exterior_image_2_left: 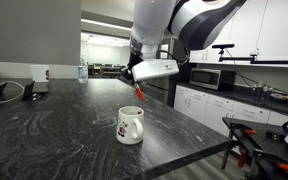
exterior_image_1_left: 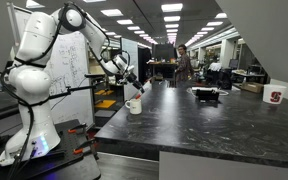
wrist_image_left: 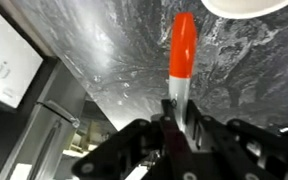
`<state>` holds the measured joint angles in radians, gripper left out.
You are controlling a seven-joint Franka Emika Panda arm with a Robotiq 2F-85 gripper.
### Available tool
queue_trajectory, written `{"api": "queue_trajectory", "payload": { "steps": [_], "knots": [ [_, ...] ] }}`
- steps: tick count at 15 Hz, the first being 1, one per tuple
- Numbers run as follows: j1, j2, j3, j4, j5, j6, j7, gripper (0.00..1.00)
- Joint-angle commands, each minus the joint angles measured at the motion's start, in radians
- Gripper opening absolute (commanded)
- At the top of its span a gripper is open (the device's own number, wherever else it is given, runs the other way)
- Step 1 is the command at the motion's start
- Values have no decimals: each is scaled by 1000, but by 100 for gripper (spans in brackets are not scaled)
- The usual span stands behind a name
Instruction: Pick up the marker and put it in the cup
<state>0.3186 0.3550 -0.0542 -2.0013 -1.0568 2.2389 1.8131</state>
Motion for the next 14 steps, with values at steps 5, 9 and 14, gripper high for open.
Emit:
{"api": "queue_trajectory", "payload": {
  "steps": [5,9,14],
  "knots": [
    [-52,-56,71,-113,-228,201,233,5],
    [-63,-38,96,-114,-420,204,395,5],
    [-107,-13,133,-125,-498,192,431,5]
  ]
}}
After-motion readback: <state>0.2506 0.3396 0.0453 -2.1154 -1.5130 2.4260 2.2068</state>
